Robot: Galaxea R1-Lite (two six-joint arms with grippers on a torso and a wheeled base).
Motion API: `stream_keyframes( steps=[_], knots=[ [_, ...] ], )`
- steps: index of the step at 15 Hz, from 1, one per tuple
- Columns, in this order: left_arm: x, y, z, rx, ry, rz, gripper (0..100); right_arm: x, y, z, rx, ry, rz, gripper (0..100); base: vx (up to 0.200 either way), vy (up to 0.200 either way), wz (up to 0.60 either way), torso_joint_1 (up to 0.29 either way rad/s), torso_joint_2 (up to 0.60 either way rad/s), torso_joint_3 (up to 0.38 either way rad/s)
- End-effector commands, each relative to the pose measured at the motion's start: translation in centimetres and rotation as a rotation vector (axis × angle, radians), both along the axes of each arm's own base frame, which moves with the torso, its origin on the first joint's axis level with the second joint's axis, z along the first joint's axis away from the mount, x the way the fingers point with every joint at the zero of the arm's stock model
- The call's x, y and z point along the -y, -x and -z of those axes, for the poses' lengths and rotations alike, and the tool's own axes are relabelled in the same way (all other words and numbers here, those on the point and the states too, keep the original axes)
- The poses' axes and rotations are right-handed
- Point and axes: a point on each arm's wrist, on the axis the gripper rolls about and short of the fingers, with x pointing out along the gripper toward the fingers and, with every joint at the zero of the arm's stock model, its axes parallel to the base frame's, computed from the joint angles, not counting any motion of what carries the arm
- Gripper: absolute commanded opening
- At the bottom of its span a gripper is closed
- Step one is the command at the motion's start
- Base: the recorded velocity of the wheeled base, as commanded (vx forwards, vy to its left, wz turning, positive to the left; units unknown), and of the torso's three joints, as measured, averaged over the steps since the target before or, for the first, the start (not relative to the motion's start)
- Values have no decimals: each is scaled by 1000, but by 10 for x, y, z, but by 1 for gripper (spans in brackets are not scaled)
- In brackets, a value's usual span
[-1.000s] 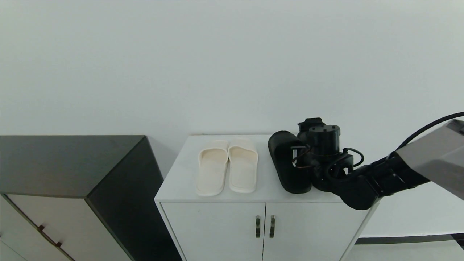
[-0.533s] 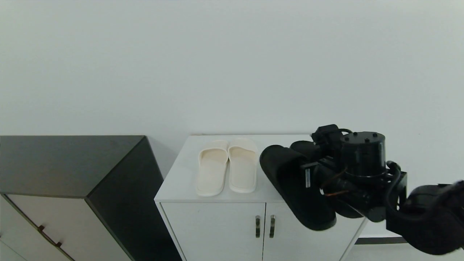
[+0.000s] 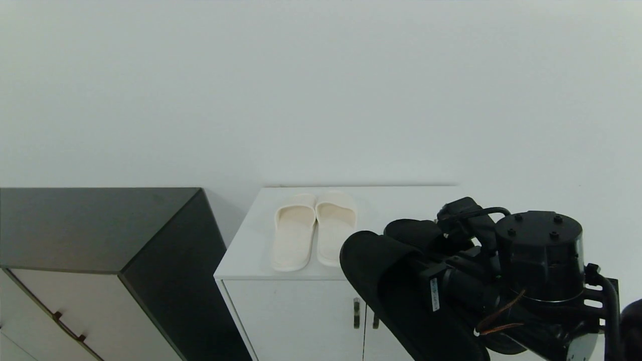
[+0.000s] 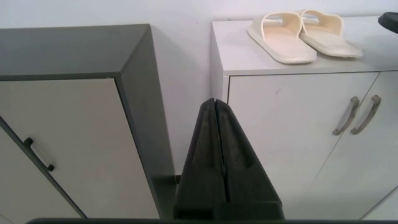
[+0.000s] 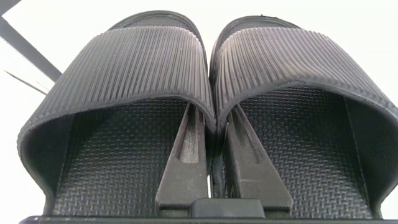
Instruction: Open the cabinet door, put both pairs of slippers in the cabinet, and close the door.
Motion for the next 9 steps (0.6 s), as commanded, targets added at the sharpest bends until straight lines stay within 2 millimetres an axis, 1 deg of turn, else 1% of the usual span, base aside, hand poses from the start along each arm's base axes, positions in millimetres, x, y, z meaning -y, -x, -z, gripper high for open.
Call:
stream_keyframes(
  steps=[1, 9],
  knots=[
    [0, 0, 0, 0, 0, -2, 0, 1, 2, -3, 7, -7, -2, 0, 0, 0, 0, 0, 0, 0],
    [0, 0, 0, 0, 0, -2, 0, 5, 5, 3, -13, 4, -23, 0, -200, 0, 0, 1, 2, 5]
  ],
)
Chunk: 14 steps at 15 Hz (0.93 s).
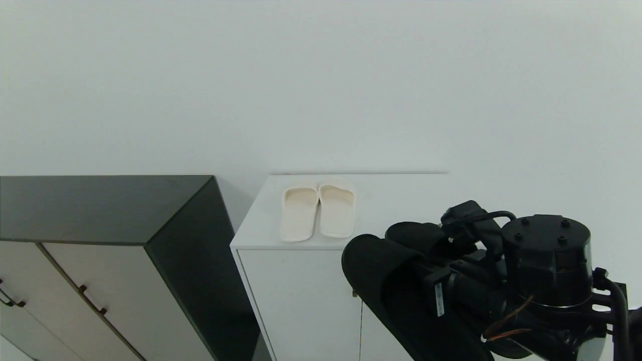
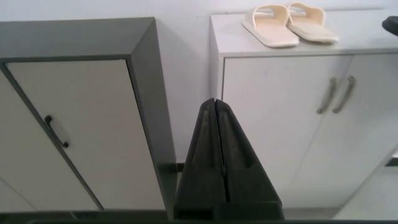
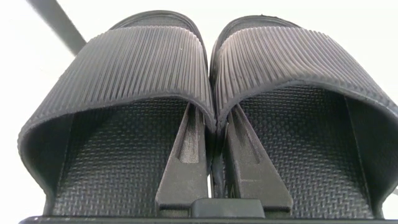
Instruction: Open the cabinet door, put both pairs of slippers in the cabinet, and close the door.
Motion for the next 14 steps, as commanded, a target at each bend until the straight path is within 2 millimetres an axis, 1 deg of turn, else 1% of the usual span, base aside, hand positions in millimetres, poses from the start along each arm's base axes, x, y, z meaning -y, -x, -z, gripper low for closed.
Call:
stream_keyframes(
  steps=[1, 6, 11, 14],
  knots=[
    [0, 0, 0, 0, 0, 0, 0, 2, 2, 1, -5, 1, -9, 0, -200, 0, 0, 2, 2, -2],
    [0, 0, 0, 0, 1, -2, 0, 8, 10, 0, -23, -18, -85, 0, 0, 0, 0, 0, 0, 0],
    [0, 0, 0, 1, 4, -2, 0, 9, 10, 4, -30, -5, -88, 0, 0, 0, 0, 0, 0, 0],
    [0, 0, 0, 1, 4, 0, 0, 10, 10, 4, -34, -9, -96, 0, 0, 0, 0, -124, 305, 167]
  ],
)
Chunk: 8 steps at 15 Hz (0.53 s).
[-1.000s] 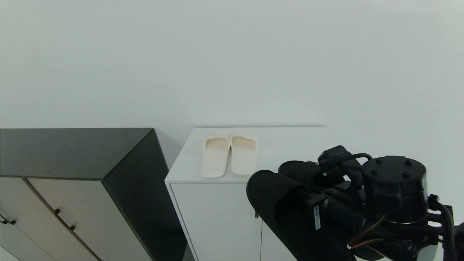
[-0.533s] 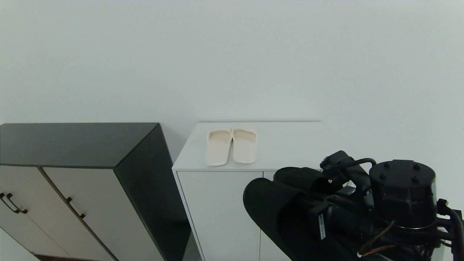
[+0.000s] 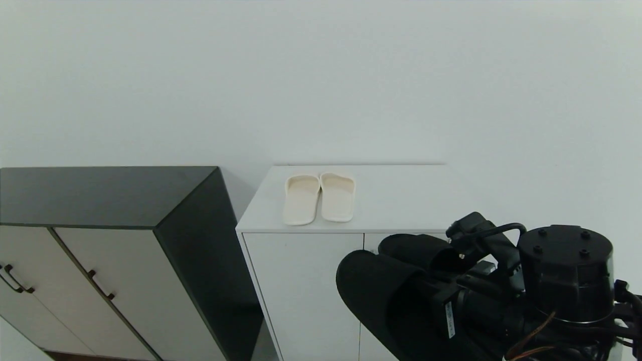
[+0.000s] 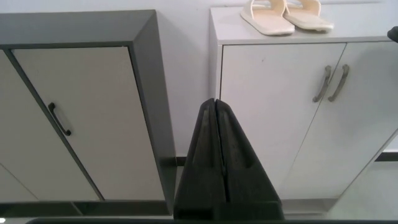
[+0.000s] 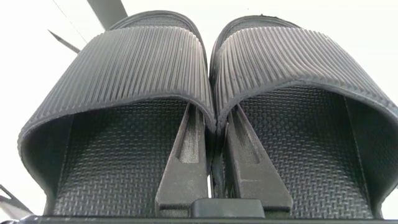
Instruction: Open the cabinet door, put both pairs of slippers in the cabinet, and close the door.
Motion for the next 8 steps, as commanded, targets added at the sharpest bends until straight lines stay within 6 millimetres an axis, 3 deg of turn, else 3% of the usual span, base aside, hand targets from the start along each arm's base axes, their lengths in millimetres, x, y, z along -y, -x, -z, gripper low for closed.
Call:
stream_keyframes(
  steps=[1, 8],
  knots=[
    [0, 0, 0, 1, 0, -1, 0, 1, 0, 0, -1, -1, 0, 0, 0, 0, 0, -168, 388, 212],
    [0, 0, 0, 1, 0, -1, 0, 4, 3, 0, 2, -3, 1, 0, 0, 0, 0, -215, 510, 286]
  ],
)
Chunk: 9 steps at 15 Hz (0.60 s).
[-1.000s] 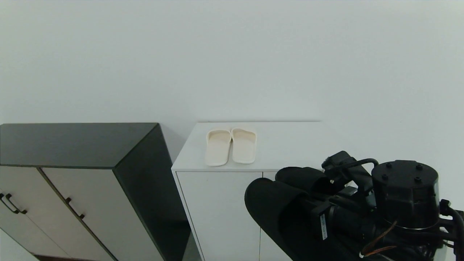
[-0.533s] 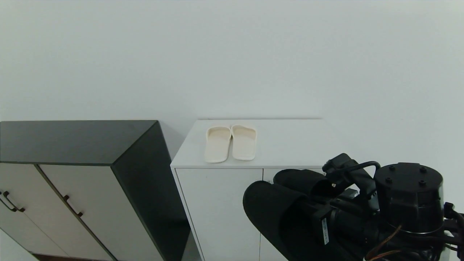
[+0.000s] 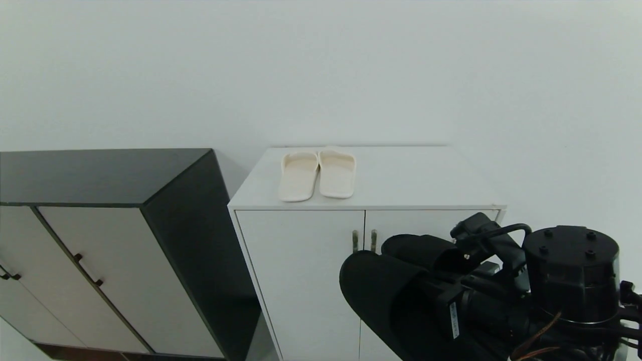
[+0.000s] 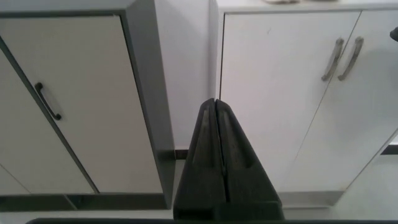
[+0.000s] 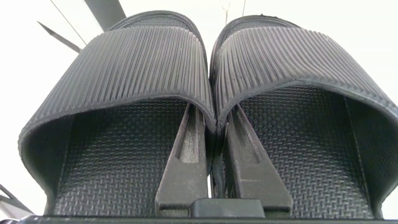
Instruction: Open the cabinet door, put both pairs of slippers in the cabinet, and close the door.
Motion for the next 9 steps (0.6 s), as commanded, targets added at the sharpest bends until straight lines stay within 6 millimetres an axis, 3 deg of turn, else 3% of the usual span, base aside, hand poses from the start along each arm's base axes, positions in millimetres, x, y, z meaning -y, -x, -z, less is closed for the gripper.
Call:
stream_keyframes(
  steps=[1, 5, 6, 9],
  knots=[
    [0, 0, 0, 0, 0, -1, 0, 1, 1, -1, 3, -3, 0, 0, 0, 0, 0, -222, 540, 310],
    [0, 0, 0, 0, 6, -1, 0, 2, 2, 0, 1, -1, 0, 0, 0, 0, 0, -210, 521, 319],
    [0, 0, 0, 0, 6, 0, 100, 3, 4, -2, 7, -3, -4, 0, 0, 0, 0, -198, 520, 310],
    [0, 0, 0, 0, 9, 0, 100, 5, 7, -1, 6, 1, -8, 0, 0, 0, 0, -185, 502, 320]
  ],
)
